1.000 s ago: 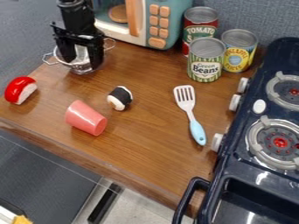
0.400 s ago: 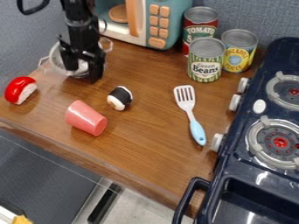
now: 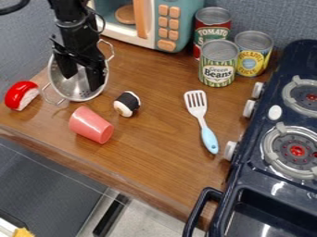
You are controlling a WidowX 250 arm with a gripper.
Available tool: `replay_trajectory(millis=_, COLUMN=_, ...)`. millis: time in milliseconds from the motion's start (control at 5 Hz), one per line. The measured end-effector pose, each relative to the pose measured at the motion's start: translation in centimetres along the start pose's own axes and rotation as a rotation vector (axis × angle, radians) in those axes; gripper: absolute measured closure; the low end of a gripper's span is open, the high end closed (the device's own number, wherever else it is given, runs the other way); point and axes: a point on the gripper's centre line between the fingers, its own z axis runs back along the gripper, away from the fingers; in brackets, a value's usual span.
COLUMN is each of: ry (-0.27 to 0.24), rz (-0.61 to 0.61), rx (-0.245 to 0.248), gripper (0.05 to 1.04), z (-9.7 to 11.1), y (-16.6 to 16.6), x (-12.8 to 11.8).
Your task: Displaced the silver pot and made it to tilt
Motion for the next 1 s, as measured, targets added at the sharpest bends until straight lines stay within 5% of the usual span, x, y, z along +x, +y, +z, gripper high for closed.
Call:
replay_trajectory(millis=200, ry=-0.080, rz=-0.051, rx=-0.045, gripper=0.085, z=1.8, y=0.0, x=0.2)
replay_trajectory(millis=600, ry=-0.068, rz=-0.036, rx=-0.028, gripper=0.085, z=1.8, y=0.3, x=-0.2)
replay_trajectory(millis=1000, ry=-0.090, rz=-0.010, rx=-0.037, gripper=0.085, z=5.4, y=0.1, x=-2.0)
